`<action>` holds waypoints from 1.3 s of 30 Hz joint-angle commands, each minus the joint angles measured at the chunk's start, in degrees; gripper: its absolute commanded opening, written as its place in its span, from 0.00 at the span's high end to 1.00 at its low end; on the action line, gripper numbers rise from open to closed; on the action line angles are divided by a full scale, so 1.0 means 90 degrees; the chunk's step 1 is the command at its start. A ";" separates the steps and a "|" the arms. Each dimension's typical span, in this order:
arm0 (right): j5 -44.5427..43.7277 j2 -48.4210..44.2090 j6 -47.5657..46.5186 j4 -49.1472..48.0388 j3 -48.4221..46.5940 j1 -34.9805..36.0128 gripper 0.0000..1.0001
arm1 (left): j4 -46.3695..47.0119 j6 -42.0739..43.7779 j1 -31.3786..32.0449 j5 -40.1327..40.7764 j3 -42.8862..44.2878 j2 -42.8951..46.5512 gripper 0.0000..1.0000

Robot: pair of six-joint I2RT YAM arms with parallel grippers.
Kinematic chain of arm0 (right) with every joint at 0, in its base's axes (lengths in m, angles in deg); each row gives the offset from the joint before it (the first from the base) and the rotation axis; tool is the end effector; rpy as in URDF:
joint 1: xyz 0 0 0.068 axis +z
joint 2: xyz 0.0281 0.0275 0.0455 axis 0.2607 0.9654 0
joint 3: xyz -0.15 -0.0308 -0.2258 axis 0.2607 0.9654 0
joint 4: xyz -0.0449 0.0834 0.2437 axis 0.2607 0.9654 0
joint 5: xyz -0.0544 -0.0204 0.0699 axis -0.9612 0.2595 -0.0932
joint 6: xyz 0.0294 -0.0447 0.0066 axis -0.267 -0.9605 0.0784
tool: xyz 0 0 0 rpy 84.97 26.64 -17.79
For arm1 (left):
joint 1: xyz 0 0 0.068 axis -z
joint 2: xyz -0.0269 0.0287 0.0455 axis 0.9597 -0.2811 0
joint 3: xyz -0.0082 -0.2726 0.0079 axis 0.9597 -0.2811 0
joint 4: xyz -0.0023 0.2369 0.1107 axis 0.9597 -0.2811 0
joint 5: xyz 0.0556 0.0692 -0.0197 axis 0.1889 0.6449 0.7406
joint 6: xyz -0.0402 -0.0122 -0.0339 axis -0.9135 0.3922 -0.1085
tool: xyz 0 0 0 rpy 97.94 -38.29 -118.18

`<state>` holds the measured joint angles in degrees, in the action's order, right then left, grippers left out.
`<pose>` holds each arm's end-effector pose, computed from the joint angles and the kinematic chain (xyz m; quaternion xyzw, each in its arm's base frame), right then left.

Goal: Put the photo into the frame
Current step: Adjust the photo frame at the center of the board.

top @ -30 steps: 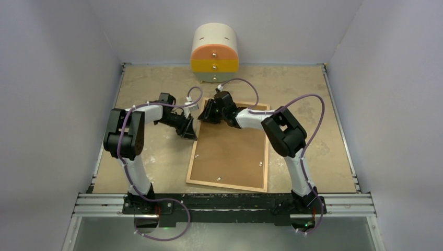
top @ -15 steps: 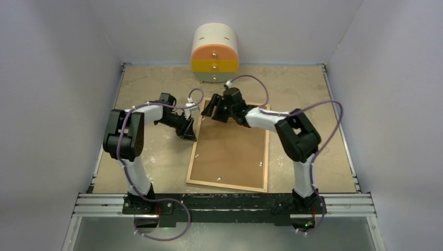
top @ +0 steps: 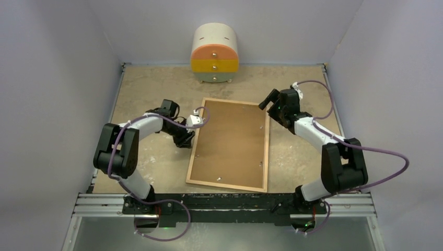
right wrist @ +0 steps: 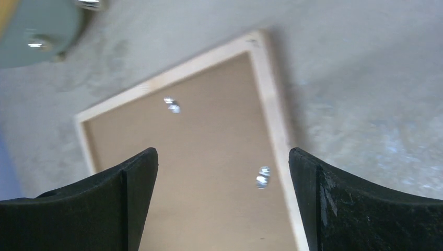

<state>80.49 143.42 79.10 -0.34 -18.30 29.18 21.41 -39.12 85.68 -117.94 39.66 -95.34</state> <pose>0.3183 0.0766 0.2356 0.2657 0.8211 0.2236 0.4530 0.2846 -0.0825 0.1512 0.5003 0.7980 -0.2677 0.2031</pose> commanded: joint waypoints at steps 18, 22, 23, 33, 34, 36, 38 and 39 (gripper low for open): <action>0.0466 0.2809 0.0070 0.0293 -0.2108 0.1054 0.01 | 0.0260 0.0430 0.2105 0.1598 -0.1216 0.0445 0.63; 0.0537 0.3582 0.0113 0.0471 -0.3260 0.1896 0.02 | 0.0187 0.0097 0.2716 0.1595 -0.1006 0.0274 0.62; 0.0543 0.3741 0.0103 0.0487 -0.3472 0.2100 0.02 | 0.0157 0.0026 0.2840 0.1562 -0.0954 0.0265 0.61; 0.1436 0.4670 -0.0442 0.1069 -0.5134 0.2714 0.01 | -0.0917 0.0060 0.3026 0.1503 -0.0348 0.1067 0.37; 0.1479 0.4638 -0.0571 0.1118 -0.5167 0.2735 0.01 | -0.1129 0.0145 0.2964 0.1468 -0.0240 0.1193 0.34; 0.1447 0.4508 -0.0772 0.1240 -0.5127 0.2770 0.01 | -0.1547 0.0268 0.2762 0.1302 0.0115 0.1458 0.33; 0.1231 0.4250 -0.0938 0.1456 -0.4988 0.2773 0.01 | -0.1841 0.0344 0.2351 0.1109 0.0651 0.1625 0.32; 0.1151 0.4037 -0.1051 0.1605 -0.4865 0.2773 0.01 | -0.1946 0.0390 0.2044 0.1008 0.0931 0.1650 0.32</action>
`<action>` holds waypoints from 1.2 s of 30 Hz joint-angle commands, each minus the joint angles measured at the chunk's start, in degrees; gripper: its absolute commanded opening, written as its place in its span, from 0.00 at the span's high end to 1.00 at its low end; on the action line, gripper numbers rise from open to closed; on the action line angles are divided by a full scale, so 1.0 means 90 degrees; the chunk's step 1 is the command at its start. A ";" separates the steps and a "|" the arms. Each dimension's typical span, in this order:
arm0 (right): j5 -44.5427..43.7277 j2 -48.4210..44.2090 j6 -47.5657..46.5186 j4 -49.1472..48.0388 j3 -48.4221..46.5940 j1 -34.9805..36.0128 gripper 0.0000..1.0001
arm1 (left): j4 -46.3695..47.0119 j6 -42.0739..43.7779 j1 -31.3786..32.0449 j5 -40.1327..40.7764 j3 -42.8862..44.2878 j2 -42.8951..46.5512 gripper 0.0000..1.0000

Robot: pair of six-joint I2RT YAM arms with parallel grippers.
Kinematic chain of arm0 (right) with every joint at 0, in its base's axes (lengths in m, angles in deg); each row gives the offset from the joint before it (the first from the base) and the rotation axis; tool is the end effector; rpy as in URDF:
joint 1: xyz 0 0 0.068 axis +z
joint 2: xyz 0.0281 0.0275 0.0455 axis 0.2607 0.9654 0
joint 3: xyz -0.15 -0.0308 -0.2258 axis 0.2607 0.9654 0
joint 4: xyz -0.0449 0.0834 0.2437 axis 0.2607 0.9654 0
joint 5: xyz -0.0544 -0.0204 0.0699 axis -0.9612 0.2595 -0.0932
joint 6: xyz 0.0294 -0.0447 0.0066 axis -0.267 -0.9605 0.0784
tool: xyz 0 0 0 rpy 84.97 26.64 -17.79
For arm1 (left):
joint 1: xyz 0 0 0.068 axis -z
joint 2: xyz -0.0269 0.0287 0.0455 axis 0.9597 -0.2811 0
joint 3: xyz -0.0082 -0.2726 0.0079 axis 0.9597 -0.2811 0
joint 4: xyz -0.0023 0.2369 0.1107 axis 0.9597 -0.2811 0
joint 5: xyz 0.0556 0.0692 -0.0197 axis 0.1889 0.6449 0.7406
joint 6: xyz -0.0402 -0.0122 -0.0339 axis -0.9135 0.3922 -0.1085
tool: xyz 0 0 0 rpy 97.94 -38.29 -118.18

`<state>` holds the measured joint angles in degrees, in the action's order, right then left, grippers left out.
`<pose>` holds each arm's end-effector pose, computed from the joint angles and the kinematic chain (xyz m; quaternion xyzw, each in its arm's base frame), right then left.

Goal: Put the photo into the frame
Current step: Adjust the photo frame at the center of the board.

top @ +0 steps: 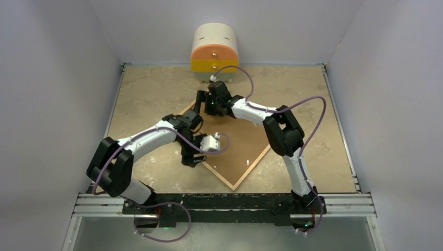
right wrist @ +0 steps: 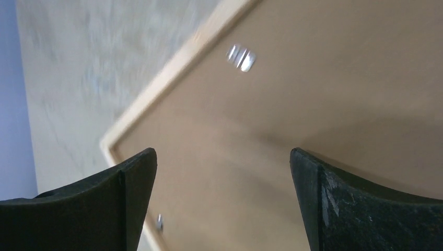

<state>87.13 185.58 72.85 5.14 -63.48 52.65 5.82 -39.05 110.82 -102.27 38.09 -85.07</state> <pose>0.4055 0.3128 0.1927 0.0176 0.8739 0.3163 0.3686 0.1939 -0.1632 0.1805 0.6693 0.7169 -0.1807 0.0737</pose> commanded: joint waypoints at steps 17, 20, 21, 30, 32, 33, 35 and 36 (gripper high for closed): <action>-0.0610 -0.6100 0.0568 0.2001 0.4829 -0.1138 0.01 | 0.2474 -0.1126 -0.3919 0.0925 0.3303 -0.2717 0.37; -0.0486 -0.6936 0.0717 0.2053 0.5774 -0.1242 0.01 | 0.2627 -0.1116 -0.3991 0.1065 0.3366 -0.3068 0.39; -0.0410 -0.7169 0.0789 0.2102 0.6030 -0.1288 0.01 | 0.2657 -0.1085 -0.4007 0.1084 0.3328 -0.3127 0.39; 0.0513 -0.7427 0.1142 0.1215 0.7543 -0.1638 0.01 | 0.2313 -0.0569 -0.4015 0.0016 0.2407 -0.2809 0.40; 0.0657 -0.7097 0.1101 0.0769 0.7659 -0.1754 0.01 | 0.1912 0.0010 -0.4002 -0.0360 0.2165 -0.2701 0.41; 0.0737 -0.6913 0.1074 0.0552 0.7653 -0.1838 0.01 | 0.1684 0.0297 -0.3973 -0.0458 0.2046 -0.2636 0.42; 0.0899 -0.6506 0.0990 0.0191 0.7536 -0.2027 0.01 | 0.1395 0.0740 -0.3851 -0.0390 0.1775 -0.2506 0.42; 0.0942 -0.6307 0.0908 0.0021 0.7420 -0.2123 0.01 | 0.1275 0.0905 -0.3817 -0.0379 0.1639 -0.2427 0.43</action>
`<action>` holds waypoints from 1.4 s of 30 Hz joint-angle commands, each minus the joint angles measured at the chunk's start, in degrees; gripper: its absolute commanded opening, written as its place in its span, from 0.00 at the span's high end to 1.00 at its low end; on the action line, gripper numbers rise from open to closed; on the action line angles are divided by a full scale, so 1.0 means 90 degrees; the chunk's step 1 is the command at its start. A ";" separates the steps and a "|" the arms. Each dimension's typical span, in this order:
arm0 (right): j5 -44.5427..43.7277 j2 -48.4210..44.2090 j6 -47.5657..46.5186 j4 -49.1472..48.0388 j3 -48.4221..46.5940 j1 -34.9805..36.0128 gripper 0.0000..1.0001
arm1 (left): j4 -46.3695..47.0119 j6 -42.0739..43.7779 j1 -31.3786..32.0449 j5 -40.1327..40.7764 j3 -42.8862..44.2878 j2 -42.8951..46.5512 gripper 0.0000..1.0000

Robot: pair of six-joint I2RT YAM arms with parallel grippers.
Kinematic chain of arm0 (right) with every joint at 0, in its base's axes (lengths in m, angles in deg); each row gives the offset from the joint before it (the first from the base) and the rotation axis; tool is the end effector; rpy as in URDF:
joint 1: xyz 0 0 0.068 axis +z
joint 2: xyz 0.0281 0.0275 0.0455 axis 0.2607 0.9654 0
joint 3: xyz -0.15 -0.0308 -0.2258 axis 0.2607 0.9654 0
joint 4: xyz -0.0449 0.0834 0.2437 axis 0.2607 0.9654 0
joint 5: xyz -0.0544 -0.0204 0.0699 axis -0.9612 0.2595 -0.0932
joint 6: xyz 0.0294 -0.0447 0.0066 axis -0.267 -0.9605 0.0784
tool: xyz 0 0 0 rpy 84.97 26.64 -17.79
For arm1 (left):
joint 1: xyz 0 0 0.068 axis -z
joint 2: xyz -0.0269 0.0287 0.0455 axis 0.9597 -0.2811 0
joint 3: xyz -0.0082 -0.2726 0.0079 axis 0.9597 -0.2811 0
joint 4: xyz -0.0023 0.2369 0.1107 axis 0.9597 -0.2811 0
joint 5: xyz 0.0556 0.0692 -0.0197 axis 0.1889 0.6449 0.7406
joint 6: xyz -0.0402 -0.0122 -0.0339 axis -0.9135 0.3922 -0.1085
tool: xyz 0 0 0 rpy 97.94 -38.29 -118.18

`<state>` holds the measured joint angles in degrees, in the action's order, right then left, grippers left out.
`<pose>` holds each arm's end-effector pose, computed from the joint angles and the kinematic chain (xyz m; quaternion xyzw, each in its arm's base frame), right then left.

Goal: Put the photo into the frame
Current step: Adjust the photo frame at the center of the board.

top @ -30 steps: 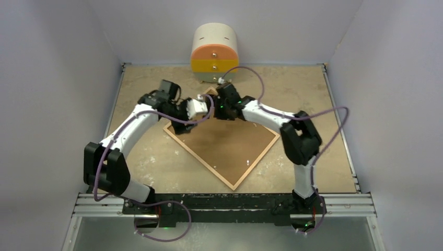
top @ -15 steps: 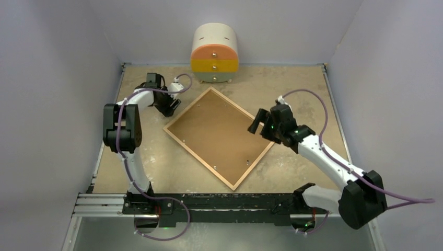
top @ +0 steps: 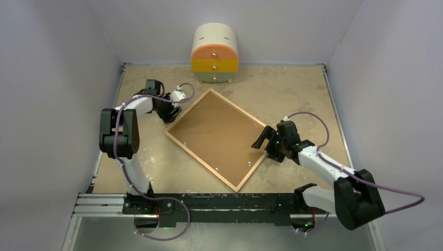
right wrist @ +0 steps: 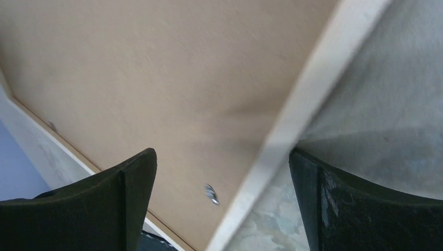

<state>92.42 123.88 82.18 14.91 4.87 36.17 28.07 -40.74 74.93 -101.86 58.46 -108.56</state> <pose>0.1965 0.0803 0.1695 0.2130 0.9085 0.2526 0.2560 0.3880 -0.0213 0.1617 0.4214 0.8617 -0.0821 0.2707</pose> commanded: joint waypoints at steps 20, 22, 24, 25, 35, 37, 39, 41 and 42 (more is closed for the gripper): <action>-0.0268 0.2783 -0.1262 -0.0041 -0.3210 -0.1288 0.01 | -0.4017 0.3737 0.1171 -0.1217 -0.2585 0.1901 0.42; -0.0404 0.2674 -0.1367 0.0107 -0.3360 -0.1333 0.01 | -0.3938 0.3802 0.0766 -0.1233 -0.2522 0.2012 0.42; -0.0521 0.2575 -0.1472 0.0340 -0.3604 -0.1336 0.01 | -0.3802 0.3571 0.0203 -0.1594 -0.2154 0.1940 0.41; -0.0725 0.2486 -0.1526 0.0296 -0.3672 -0.1334 0.01 | -0.3691 0.3227 -0.0020 -0.1735 -0.1811 0.1839 0.41; 0.0353 0.2084 -0.0103 -0.1514 -0.3015 0.0349 0.17 | -0.2075 -0.0996 -0.0328 -0.2129 -0.0649 0.0714 0.43; 0.0263 0.2383 0.0210 -0.1775 -0.3020 0.0937 0.18 | -0.2014 -0.1148 -0.0323 -0.2334 -0.0618 0.0568 0.45; 0.0165 0.2707 0.0510 -0.2102 -0.3037 0.1473 0.18 | -0.1983 -0.1254 -0.0316 -0.2515 -0.0609 0.0432 0.49; 0.0062 0.3054 0.0754 -0.2510 -0.3136 0.1931 0.19 | -0.1973 -0.1319 -0.0322 -0.2590 -0.0613 0.0327 0.55; 0.0017 0.3245 0.0829 -0.2591 -0.3243 0.2116 0.19 | -0.2000 -0.1299 -0.0318 -0.2653 -0.0629 0.0281 0.60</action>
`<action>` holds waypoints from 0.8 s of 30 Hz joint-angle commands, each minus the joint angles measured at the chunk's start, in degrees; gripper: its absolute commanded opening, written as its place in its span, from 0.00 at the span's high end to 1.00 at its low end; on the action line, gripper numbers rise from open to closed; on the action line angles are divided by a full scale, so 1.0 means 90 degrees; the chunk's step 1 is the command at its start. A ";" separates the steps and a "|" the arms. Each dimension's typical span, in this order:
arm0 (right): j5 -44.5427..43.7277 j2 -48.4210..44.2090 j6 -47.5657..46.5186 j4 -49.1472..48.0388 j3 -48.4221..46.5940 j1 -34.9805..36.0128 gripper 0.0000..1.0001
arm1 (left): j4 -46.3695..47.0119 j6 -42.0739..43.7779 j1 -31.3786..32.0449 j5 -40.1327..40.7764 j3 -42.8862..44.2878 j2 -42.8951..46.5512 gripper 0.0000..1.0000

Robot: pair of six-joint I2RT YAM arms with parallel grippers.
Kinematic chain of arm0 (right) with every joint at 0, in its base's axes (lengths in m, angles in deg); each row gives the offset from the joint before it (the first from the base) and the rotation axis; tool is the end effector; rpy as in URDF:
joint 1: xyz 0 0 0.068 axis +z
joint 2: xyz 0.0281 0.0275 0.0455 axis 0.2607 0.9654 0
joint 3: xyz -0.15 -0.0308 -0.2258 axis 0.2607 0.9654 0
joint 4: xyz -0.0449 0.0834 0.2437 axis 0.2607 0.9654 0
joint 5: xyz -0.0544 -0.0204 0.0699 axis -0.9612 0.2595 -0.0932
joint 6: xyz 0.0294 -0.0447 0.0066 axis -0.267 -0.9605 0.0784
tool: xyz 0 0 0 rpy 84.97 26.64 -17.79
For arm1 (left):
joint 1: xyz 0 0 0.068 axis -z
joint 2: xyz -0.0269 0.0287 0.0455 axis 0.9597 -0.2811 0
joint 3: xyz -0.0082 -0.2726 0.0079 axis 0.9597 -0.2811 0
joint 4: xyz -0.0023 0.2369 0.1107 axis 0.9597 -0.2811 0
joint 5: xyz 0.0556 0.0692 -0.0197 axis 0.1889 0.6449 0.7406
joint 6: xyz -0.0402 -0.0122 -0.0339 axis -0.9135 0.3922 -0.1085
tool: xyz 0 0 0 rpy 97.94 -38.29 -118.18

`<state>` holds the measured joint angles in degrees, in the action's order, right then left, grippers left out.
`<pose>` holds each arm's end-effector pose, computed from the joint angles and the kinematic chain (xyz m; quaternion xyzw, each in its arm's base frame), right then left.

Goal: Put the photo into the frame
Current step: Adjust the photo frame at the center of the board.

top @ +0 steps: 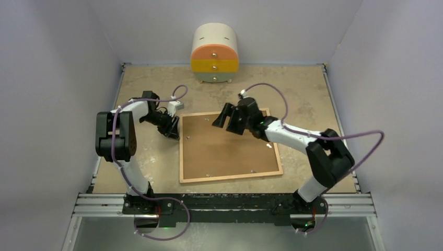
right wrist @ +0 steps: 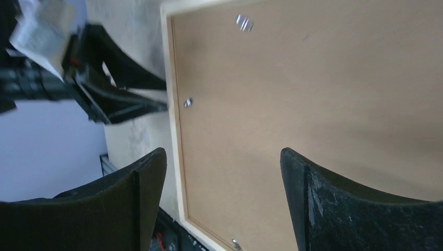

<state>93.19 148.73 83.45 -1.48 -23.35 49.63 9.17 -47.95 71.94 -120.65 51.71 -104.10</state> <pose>0.2873 0.2034 0.2372 0.0916 0.8535 0.3896 0.3338 0.3266 -0.0130 0.1545 0.3111 0.8862 -0.3072 0.1532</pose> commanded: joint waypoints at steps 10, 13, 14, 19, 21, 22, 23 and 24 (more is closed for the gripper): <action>0.0014 0.2308 0.1254 -0.1633 -0.1248 0.1573 0.28 | 0.0205 -0.0489 0.0012 -0.0418 -0.0064 -0.0489 0.84; 0.0107 0.2717 0.1354 -0.1637 -0.1613 0.1683 0.31 | 0.0255 -0.0530 0.0017 -0.0405 -0.0065 -0.0503 0.85; 0.0160 0.2828 0.1403 -0.1673 -0.1706 0.1709 0.31 | 0.0264 -0.0544 0.0017 -0.0382 -0.0063 -0.0514 0.86; 0.0330 0.3264 0.1727 -0.1865 -0.1928 0.1795 0.35 | 0.0319 -0.0547 0.0017 -0.0252 -0.0082 -0.0506 0.87; 0.0352 0.3364 0.1796 -0.1867 -0.1973 0.1807 0.36 | 0.0319 -0.0547 0.0016 -0.0198 -0.0092 -0.0491 0.87; 0.0362 0.3391 0.1818 -0.1849 -0.2008 0.1812 0.37 | 0.0319 -0.0547 0.0017 -0.0183 -0.0092 -0.0489 0.87; 0.0372 0.3409 0.1831 -0.1858 -0.2025 0.1809 0.37 | 0.0319 -0.0547 0.0017 -0.0168 -0.0092 -0.0480 0.87; 0.0387 0.3422 0.1854 -0.1884 -0.2026 0.1810 0.37 | 0.0324 -0.0539 0.0017 -0.0163 -0.0092 -0.0471 0.87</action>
<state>95.66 178.79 98.14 -17.41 -39.70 65.70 8.25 -53.72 71.22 -125.09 51.79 -106.29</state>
